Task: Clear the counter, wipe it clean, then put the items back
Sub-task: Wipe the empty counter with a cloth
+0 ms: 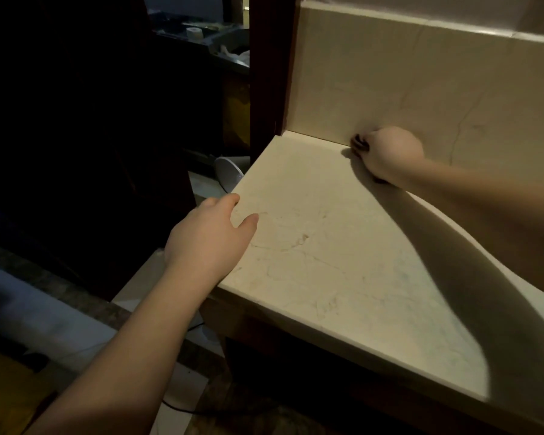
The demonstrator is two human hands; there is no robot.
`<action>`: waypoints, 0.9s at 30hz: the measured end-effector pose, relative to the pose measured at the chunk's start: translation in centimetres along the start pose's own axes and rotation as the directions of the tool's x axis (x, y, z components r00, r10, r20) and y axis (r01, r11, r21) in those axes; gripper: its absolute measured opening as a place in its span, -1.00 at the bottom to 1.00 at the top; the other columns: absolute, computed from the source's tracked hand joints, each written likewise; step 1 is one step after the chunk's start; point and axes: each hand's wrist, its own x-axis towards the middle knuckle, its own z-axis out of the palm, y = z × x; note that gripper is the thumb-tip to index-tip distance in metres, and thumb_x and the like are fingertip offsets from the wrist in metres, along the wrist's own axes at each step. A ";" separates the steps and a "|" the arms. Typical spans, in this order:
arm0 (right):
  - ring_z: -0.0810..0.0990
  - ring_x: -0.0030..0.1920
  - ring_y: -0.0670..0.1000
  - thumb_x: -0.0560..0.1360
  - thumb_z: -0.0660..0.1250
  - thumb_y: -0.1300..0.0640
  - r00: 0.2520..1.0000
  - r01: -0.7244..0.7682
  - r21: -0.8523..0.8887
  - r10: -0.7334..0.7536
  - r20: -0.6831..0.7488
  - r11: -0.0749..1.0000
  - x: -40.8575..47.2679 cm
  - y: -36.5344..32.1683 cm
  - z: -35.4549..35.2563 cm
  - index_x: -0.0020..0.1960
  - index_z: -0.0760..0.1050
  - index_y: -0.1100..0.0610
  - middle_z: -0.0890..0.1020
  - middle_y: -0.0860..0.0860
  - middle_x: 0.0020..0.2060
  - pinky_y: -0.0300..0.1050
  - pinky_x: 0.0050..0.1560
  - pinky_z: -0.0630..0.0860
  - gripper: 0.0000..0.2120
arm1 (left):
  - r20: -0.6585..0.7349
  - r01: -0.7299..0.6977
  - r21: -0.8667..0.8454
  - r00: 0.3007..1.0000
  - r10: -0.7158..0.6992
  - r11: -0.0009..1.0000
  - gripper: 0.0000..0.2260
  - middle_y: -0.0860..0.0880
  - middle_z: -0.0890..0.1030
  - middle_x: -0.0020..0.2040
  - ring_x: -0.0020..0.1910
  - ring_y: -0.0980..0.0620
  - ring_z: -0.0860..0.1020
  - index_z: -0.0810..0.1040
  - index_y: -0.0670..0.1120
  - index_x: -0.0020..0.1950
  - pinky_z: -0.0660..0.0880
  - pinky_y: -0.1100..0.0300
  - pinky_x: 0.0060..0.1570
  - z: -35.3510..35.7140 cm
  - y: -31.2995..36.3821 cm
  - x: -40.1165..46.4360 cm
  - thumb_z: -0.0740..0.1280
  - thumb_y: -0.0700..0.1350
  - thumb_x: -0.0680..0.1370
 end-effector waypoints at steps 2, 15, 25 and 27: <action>0.59 -0.05 0.23 0.52 0.23 0.04 1.000 -0.003 0.025 0.002 0.017 1.000 0.8 -2.2 0.1 -0.05 0.57 0.13 0.61 0.15 -0.09 -0.10 -0.22 0.38 -0.80 | -0.004 -0.004 0.002 1.000 0.004 1.000 -0.49 0.06 0.44 0.36 0.19 0.00 0.50 0.28 0.10 0.47 0.53 0.05 -0.03 -0.1 -0.1 0.1 0.10 0.27 0.56; 0.56 -0.07 0.22 0.59 0.14 -0.06 0.999 -0.029 -0.029 0.031 0.044 0.999 -2.5 2.8 -1.1 -0.12 0.52 0.17 0.56 0.14 -0.15 -0.07 -0.23 0.40 -0.66 | -0.018 0.008 0.031 1.000 -0.007 1.000 -0.49 0.02 0.42 0.39 0.21 -0.03 0.50 0.29 0.08 0.48 0.53 0.04 -0.02 -0.2 0.4 -0.3 0.11 0.25 0.57; 0.53 -0.05 0.19 0.58 0.19 0.01 0.985 0.161 0.083 -0.165 0.049 0.984 -9.6 2.7 -3.2 -0.17 0.44 0.12 0.55 0.08 -0.07 -0.07 -0.28 0.31 -0.77 | -0.010 0.003 0.036 1.000 -0.003 0.999 -0.49 -0.01 0.44 0.37 0.22 -0.07 0.49 0.31 0.07 0.47 0.53 -0.01 0.03 -0.2 0.3 -0.3 0.12 0.24 0.57; 0.54 -0.05 0.19 0.58 0.20 0.00 0.970 0.232 0.104 -0.237 0.043 0.967 -10.9 3.8 -3.4 -0.11 0.50 0.16 0.56 0.07 -0.07 -0.06 -0.27 0.34 -0.76 | -0.010 0.000 0.037 1.000 0.000 0.999 -0.49 -0.02 0.44 0.37 0.21 -0.08 0.50 0.31 0.06 0.47 0.53 -0.01 0.03 -0.1 0.3 -0.2 0.12 0.24 0.57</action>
